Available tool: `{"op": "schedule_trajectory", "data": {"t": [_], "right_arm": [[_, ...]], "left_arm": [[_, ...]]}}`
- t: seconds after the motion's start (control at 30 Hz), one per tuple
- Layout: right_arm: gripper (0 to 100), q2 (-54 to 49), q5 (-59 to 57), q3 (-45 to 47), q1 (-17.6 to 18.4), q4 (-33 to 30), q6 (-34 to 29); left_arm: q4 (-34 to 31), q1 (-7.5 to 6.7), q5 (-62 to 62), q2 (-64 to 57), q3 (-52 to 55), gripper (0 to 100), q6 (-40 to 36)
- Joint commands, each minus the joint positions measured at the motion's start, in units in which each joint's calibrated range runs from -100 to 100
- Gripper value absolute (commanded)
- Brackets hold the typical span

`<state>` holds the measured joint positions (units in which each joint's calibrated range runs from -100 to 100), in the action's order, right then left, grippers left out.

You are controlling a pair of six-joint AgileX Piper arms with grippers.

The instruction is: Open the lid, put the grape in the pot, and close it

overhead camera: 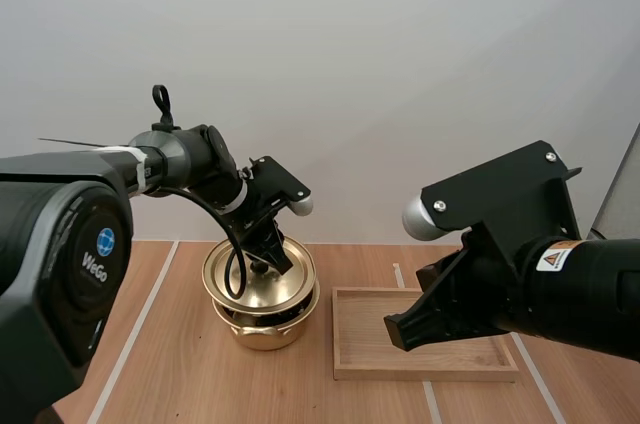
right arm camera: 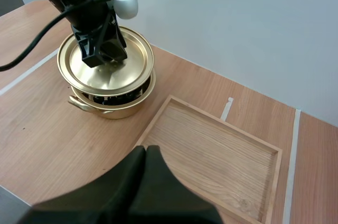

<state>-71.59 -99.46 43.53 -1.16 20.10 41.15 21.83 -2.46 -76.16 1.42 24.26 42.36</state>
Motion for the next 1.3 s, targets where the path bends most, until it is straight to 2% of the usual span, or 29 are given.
{"op": "schedule_trajectory", "data": {"t": [0.0,0.13,0.2,0.27,0.33,0.37,0.4,0.63,0.67,0.7,0.77,0.8,0.83,1.03,1.23,1.27], "right_arm": [[0,-0.7,-0.5,0.0,-0.3,-0.4,-0.5],[0,-0.7,-0.5,0.0,-0.3,-0.4,-0.5],[0,-0.7,-0.5,0.0,-0.3,-0.4,-0.5],[0,-0.7,-0.5,0.0,-0.3,-0.6,-0.5],[0,-0.7,-0.5,0.0,-0.3,-1.2,-0.5],[0,-0.7,-0.3,0.0,-0.3,-1.6,-0.5],[0,-0.7,0.7,0.0,-0.3,-2.6,-0.5],[0,-0.7,7.2,-0.2,-0.3,-7.0,-2.1],[0,-0.7,9.4,-0.3,-0.3,-8.0,-3.2],[0,-0.7,10.0,-0.3,-0.3,-8.0,-3.2],[0,-0.7,12.2,-0.3,-0.3,-8.2,-3.2],[0,-0.7,13.2,-0.3,-0.3,-8.1,-3.7],[0,-0.7,13.9,-0.3,-0.3,-7.9,-4.4],[0,-2.5,21.2,-0.3,-0.3,-6.3,-8.4],[0,-11.9,34.0,3.2,-0.3,-6.9,-8.8],[0,-15.5,37.9,4.7,-0.3,-8.5,-10.5]], "left_arm": [[4.0,-0.18,1.5,0.5,1.3,0,3.8],[5.2,-0.18,0.3,0.5,1.8,2,5.8],[5.2,-0.18,-0.1,0.5,1.8,13,5.7],[5.2,-0.18,-1.4,0.5,1.8,35,5.3],[5.0,-0.18,-3.5,0.0,1.8,65,5.1],[5.0,-0.18,-4.8,-0.7,1.8,85,4.9],[5.0,-0.18,-6.2,-1.4,1.8,100,4.7],[4.8,-0.18,-11.7,-10.6,1.8,100,3.4],[4.8,-0.18,-13.4,-13.4,1.8,97,2.6],[4.7,-0.18,-14.2,-14.4,1.7,90,2.4],[4.0,-0.18,-19.0,-20.8,1.5,43,0.0],[3.4,-0.18,-21.0,-23.7,1.5,16,-1.4],[3.0,-0.18,-21.9,-26.1,1.5,0,-1.9],[2.3,-0.18,-20.5,-45.6,2.5,0,-11.9],[2.3,-0.18,-5.0,-65.0,12.8,0,-15.4],[2.3,-0.18,-3.0,-69.1,14.8,0,-16.4]]}}
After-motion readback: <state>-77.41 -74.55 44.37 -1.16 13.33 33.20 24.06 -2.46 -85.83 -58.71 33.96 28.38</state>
